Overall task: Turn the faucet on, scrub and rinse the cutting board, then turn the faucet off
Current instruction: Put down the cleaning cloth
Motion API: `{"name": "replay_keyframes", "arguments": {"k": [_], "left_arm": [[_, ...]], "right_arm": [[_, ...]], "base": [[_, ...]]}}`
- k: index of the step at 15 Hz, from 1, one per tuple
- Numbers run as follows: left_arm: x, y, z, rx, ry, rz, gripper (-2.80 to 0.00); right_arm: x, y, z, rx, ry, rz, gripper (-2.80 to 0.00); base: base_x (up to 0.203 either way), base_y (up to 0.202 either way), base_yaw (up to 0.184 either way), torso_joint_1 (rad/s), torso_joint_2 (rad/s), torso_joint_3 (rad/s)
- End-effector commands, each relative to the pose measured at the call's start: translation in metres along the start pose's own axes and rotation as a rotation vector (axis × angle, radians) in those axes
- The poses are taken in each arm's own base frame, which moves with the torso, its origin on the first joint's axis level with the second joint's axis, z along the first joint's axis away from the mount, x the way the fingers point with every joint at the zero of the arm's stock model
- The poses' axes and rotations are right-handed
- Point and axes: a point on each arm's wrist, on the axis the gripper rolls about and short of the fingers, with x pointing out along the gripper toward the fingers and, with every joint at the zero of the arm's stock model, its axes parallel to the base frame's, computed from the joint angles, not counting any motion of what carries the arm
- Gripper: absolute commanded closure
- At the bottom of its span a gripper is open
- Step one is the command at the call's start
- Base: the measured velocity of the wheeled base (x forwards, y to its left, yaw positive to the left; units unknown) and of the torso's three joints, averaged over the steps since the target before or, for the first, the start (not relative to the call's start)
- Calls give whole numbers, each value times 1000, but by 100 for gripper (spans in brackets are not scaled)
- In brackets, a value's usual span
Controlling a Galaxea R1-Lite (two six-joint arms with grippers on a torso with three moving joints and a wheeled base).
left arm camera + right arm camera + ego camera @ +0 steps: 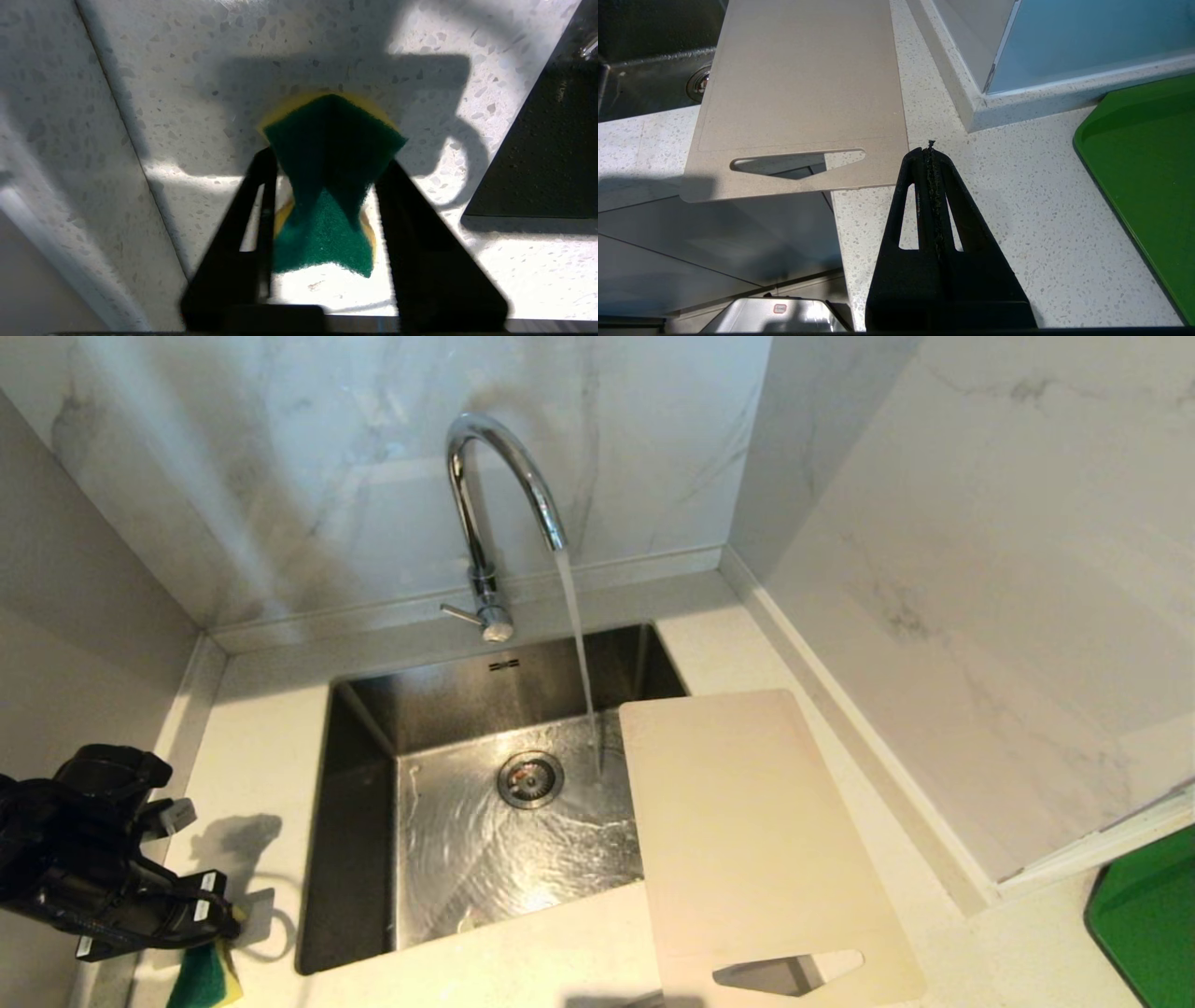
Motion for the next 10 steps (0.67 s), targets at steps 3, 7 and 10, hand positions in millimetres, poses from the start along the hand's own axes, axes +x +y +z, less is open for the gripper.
{"name": "replay_keyframes", "arguments": {"k": [3,7,10], "left_arm": [[-13,1,-3,-2,-38,-9,-280],[-54,-2,-5,13,-181,-47,-280],[-95,-10,-2,38,-261,-81,-280]], "right_arm": [[0,0,0,0,1,2,0],[0,0,0,0,1,0,0],[0,0,0,0,1,1,0]], "base": [[0,0,0,0,0,0],[0,0,0,0,0,0],[0,0,0,0,0,0]]}}
